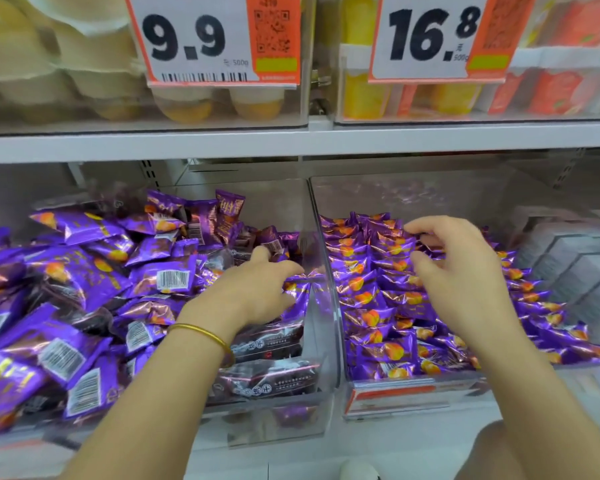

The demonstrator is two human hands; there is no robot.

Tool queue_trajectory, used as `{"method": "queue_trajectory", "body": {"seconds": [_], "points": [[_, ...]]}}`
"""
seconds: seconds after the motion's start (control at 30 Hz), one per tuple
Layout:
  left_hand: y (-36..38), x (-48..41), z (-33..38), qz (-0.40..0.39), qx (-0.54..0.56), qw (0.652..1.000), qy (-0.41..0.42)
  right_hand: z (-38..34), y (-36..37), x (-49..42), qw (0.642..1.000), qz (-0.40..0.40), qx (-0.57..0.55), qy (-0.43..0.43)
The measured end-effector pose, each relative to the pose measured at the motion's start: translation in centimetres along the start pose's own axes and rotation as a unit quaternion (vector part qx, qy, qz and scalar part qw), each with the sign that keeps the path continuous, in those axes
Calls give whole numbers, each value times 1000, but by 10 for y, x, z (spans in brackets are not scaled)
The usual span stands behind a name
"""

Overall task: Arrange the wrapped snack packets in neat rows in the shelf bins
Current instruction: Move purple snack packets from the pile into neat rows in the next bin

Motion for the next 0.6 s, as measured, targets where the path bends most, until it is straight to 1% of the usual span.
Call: {"method": "queue_trajectory", "body": {"seconds": [0.07, 0.13, 0.17, 0.23, 0.3, 0.37, 0.43, 0.57, 0.6], "points": [[3, -3, 2, -40, -34, 998, -23, 8, -11, 1, 998, 31, -24, 41], [5, -4, 3, -63, -64, 996, -23, 15, -20, 2, 995, 44, -43, 82], [6, -4, 3, -61, -60, 996, -19, 17, -23, 2, 994, 39, -43, 98], [5, -3, 2, -44, -27, 999, -11, 21, -24, 5, 993, 0, -22, 117], [5, -3, 0, -18, -1, 1000, -3, 23, -21, 8, 990, -57, -3, 128], [5, -2, 0, 20, 31, 999, 1, 26, -16, 10, 987, -98, 23, 126], [2, -2, -1, 70, 70, 995, -2, 29, -10, 7, 986, -107, 48, 121], [-6, 4, -5, 180, 125, 976, -8, 36, -4, 3, 982, -139, 50, 119], [-9, 7, -6, 206, 134, 969, -8, 37, -5, 4, 982, -136, 53, 118]]}}
Point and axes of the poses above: each hand's wrist, its own x-axis away from the middle knuckle, its own y-axis out of the palm, z = x × y, the point moved 1 cm from there along -x, towards the middle knuckle, and after that the axes turned 12 degrees about -x, right-handed, at the moved point
